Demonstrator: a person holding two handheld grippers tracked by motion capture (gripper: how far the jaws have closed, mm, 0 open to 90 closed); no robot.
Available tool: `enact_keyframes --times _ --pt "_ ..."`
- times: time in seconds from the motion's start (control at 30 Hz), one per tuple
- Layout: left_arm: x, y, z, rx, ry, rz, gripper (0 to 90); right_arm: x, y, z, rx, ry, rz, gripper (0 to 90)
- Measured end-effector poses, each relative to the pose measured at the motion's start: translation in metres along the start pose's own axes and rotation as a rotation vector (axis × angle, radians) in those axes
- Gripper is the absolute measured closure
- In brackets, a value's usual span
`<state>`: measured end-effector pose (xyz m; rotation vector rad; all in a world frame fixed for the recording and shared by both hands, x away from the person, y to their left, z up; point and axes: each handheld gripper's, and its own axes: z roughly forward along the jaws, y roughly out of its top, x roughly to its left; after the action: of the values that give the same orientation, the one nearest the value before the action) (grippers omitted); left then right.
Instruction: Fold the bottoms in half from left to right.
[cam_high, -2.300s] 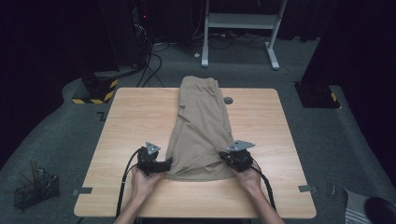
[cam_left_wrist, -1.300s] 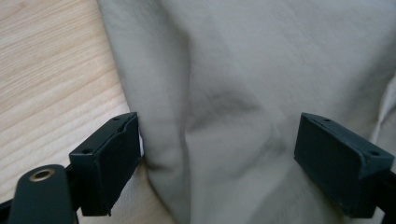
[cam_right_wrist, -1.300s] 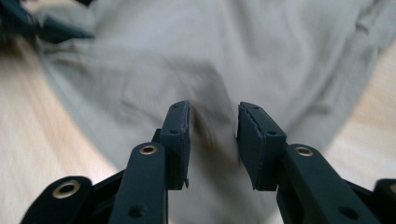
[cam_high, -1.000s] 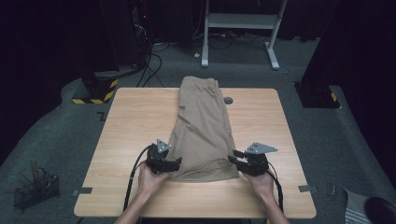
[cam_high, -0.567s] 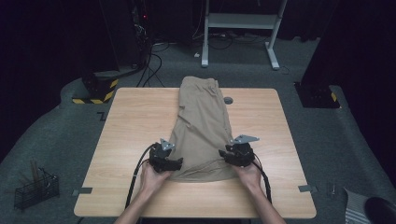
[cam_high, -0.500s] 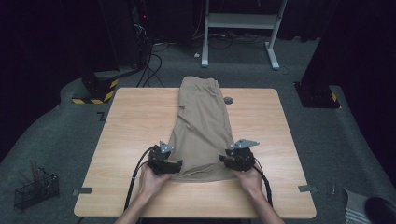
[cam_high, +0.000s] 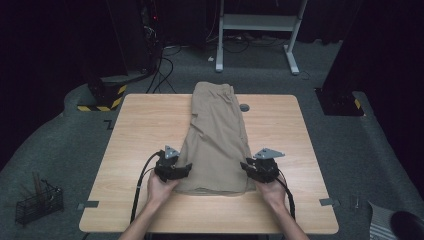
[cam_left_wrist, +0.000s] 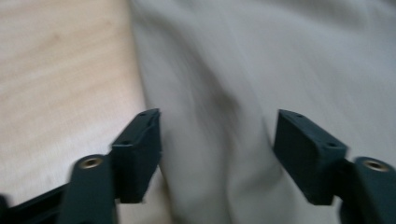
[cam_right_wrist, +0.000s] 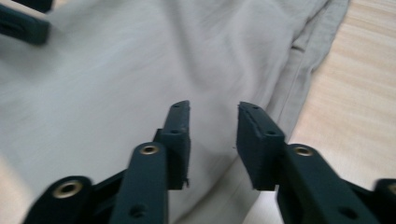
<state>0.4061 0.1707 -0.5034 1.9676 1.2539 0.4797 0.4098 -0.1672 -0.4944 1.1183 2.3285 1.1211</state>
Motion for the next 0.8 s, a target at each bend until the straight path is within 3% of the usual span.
enact_keyframes --times 0.13,0.27,0.33,0.43,0.53,0.63,0.67,0.73,0.8 --pt "0.015 0.012 0.012 -0.024 0.002 -0.064 48.2 -0.010 0.009 0.023 0.019 -0.034 0.031 74.3" --pt "0.025 0.015 0.027 0.040 -0.025 -0.095 64.7 -0.014 0.010 0.037 0.057 -0.068 0.030 77.3" --pt "0.024 0.012 0.028 0.060 -0.018 -0.074 76.2 -0.013 0.006 0.042 0.090 -0.080 0.009 83.4" --pt "0.022 0.006 0.022 0.076 -0.006 -0.035 88.1 -0.014 0.002 0.037 0.088 -0.092 -0.011 89.8" --pt "0.021 -0.003 0.009 0.092 -0.015 -0.009 89.0 -0.011 -0.003 0.030 0.101 -0.098 -0.044 90.0" --pt "0.023 -0.009 -0.002 0.071 -0.050 -0.023 87.7 -0.007 -0.008 0.022 0.116 -0.057 -0.054 89.9" --pt "0.025 -0.009 -0.004 0.050 -0.064 -0.037 83.7 -0.006 -0.009 0.019 0.107 -0.056 -0.058 89.2" --pt "0.029 -0.004 -0.006 -0.003 -0.078 -0.082 66.6 -0.008 -0.006 0.013 0.058 -0.064 -0.036 82.2" --pt "0.031 0.004 -0.003 -0.006 -0.060 -0.091 55.9 -0.014 0.002 0.012 0.022 -0.079 0.003 75.5"
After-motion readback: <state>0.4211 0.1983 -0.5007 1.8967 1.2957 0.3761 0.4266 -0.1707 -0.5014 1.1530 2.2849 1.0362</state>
